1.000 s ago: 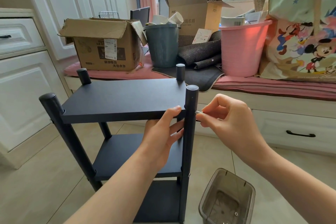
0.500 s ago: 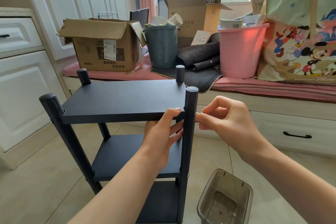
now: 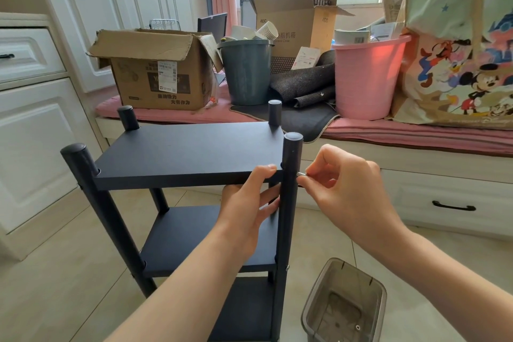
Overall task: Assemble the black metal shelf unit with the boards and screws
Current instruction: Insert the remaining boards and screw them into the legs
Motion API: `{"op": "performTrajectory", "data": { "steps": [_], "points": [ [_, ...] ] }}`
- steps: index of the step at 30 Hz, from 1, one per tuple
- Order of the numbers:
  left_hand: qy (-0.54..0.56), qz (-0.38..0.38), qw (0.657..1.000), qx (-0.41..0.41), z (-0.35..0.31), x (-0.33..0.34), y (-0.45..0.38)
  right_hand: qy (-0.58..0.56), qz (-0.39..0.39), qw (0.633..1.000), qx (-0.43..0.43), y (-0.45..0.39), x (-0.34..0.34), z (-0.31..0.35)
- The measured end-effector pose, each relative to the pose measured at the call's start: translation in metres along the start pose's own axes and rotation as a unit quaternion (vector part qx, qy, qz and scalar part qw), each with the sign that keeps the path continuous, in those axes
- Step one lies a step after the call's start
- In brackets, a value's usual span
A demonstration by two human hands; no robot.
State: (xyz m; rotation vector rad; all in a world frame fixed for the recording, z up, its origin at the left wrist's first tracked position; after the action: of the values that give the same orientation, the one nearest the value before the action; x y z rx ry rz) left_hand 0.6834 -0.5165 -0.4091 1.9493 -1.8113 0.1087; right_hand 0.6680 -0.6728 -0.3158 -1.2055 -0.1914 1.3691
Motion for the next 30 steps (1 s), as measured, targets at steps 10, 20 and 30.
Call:
{"op": "performTrajectory", "data": {
  "steps": [10, 20, 30],
  "points": [
    [-0.010, 0.008, 1.000, 0.008, -0.002, 0.000, 0.000, -0.163, 0.001, 0.981, 0.108, 0.006, 0.009, -0.017],
    [-0.008, 0.008, 1.000, 0.011, -0.001, -0.001, -0.002, -0.061, -0.001, 0.998, 0.036, 0.001, 0.006, -0.009],
    [-0.008, 0.018, 1.000, 0.008, 0.000, 0.001, 0.000, -0.029, 0.011, 0.999, 0.008, 0.003, 0.006, -0.005]
  ]
}}
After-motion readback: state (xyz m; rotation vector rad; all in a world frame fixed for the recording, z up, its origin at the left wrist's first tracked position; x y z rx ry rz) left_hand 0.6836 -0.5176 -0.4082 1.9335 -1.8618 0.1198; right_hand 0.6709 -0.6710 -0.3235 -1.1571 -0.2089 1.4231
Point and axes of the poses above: each hand's wrist, its own y-axis away from the middle knuckle, its own x-axis out of the palm, z = x × y, the point moved 9 cm from there along -y, towards the middle knuckle, and after that the axes turned 15 degrees about -x, right-handed, at the moved point
